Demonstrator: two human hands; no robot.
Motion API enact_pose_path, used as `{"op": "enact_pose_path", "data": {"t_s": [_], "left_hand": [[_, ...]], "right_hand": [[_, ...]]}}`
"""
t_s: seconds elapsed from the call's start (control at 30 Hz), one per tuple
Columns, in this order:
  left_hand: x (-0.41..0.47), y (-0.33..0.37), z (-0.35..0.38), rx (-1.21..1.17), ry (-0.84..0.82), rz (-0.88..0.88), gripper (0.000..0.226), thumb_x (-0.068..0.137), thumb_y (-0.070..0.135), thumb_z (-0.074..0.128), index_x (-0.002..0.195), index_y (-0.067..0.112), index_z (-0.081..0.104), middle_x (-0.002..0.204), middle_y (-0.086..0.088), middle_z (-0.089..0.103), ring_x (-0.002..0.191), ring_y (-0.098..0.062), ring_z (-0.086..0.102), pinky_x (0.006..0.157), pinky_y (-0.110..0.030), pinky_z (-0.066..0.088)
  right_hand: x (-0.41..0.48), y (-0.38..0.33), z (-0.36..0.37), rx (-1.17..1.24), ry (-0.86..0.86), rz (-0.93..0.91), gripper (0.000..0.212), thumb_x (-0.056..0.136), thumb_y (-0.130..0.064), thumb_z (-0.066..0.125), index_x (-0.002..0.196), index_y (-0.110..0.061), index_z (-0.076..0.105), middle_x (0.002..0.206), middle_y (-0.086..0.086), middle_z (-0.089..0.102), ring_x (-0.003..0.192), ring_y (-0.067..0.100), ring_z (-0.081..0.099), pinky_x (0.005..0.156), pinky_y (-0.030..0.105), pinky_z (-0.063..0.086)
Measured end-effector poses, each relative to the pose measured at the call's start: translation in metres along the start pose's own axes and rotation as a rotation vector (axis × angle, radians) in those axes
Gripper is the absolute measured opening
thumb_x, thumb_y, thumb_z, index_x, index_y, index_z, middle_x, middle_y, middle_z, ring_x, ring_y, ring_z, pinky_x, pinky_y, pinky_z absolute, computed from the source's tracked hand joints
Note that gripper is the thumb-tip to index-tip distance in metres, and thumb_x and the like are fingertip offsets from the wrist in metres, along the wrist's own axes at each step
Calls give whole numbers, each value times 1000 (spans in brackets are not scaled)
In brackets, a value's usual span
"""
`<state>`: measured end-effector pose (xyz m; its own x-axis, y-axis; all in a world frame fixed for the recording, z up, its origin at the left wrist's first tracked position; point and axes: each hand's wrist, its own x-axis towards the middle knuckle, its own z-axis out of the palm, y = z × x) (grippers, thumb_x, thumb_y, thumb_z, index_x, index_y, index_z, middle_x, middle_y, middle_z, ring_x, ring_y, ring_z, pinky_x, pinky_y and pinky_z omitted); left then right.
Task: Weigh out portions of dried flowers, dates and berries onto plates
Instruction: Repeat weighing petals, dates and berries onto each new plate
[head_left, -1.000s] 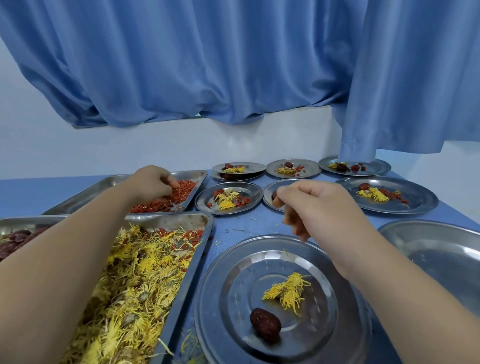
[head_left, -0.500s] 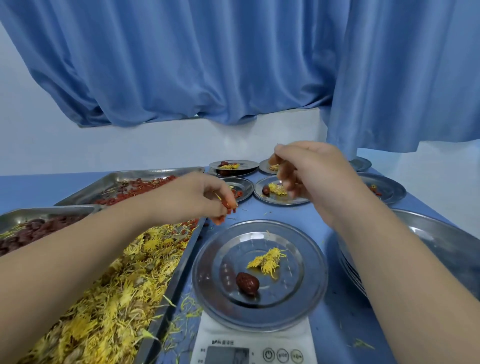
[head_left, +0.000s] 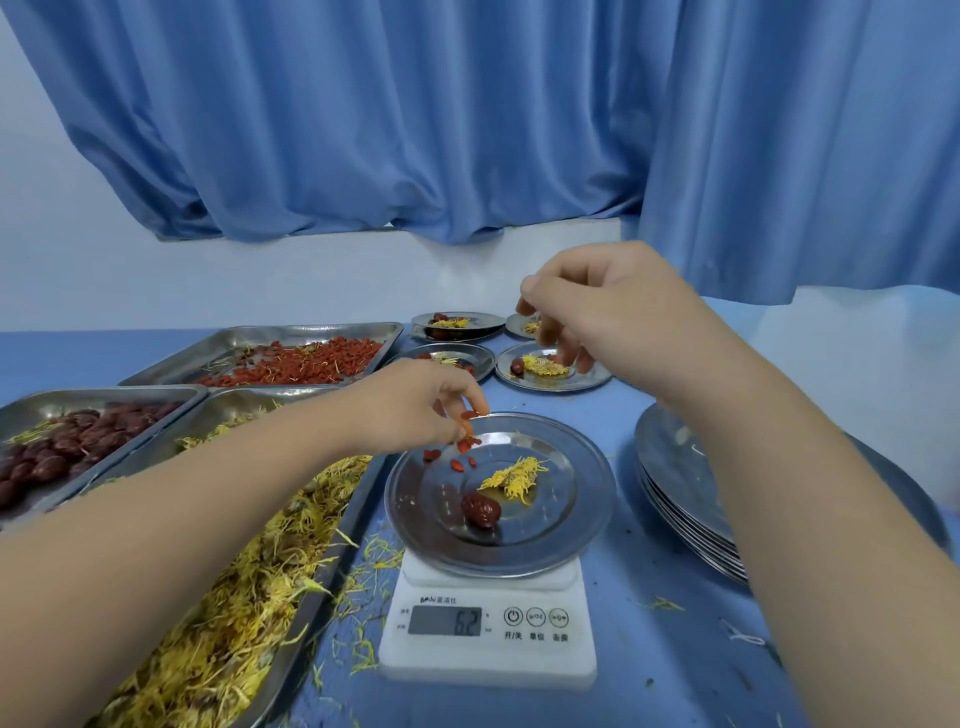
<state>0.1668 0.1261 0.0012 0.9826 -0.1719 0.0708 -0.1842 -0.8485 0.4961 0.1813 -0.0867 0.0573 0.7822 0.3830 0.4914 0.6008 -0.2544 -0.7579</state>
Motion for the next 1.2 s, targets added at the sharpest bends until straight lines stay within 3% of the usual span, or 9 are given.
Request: {"op": "enact_pose_path", "data": {"t_s": [0.13,0.23,0.3,0.37,0.53,0.67,0.8,0.97,1.2], "left_hand": [[-1,2,2,53,39,-3,16,87,18,70,97,30,66,76,11,67,68,-3,65,68,-23,50],[-4,4,5,83,55,13,9,86,25,72,95,27,68,82,13,66,70,1,64,67,-22,49],[-5,6,7,81,69,17,4,88,29,69,91,27,71,79,22,66,68,10,59,65,-19,43],[-7,8,9,52,79,-12,11,90,34,64,88,28,72,75,30,65,70,12,58,64,-18,41],[-11,7,11,-38,84,-47,19,96,30,56,94,26,74,92,15,71,84,1,64,76,-20,47],[-10,7,13,-67,91,-61,17,90,14,63,97,28,71,92,9,70,81,-3,66,67,-14,47],[-9,9,16,-71,111,-70,16,82,13,73,89,28,71,84,7,70,76,-19,69,73,-33,56],[-9,9,18,-97,104,-63,15,80,11,76,87,23,70,76,4,66,64,-16,63,71,-43,57],[-9,11,16,-54,120,-69,16,81,16,77,90,26,69,69,3,57,59,-10,58,64,-27,48]], "right_hand": [[-30,15,11,-181,-47,-45,25,88,-30,58,70,-15,67,64,-4,66,49,4,53,50,21,46],[-55,33,11,-310,-51,-48,26,88,-30,58,66,-19,64,62,-7,62,53,3,50,52,21,40],[-72,45,11,-303,-36,-6,26,88,-32,57,65,-20,62,59,-8,59,53,5,48,53,23,40],[-88,56,14,-274,-1,11,27,88,-31,57,63,-23,60,57,-11,56,51,4,46,49,16,36],[-109,70,22,-315,74,-51,25,88,-30,55,66,-19,59,60,-8,55,57,9,49,51,21,38],[-113,71,24,-385,87,-99,22,90,-26,55,69,-18,59,60,-5,56,64,12,52,58,31,44],[-117,70,25,-419,39,-118,19,90,-28,53,76,-20,62,68,-9,59,70,9,53,64,34,46],[-117,69,25,-439,21,-131,19,91,-29,52,76,-21,61,69,-10,58,70,9,52,65,35,47],[-116,73,24,-464,13,-129,20,91,-30,52,74,-21,59,65,-9,55,66,8,50,62,33,46]]}}
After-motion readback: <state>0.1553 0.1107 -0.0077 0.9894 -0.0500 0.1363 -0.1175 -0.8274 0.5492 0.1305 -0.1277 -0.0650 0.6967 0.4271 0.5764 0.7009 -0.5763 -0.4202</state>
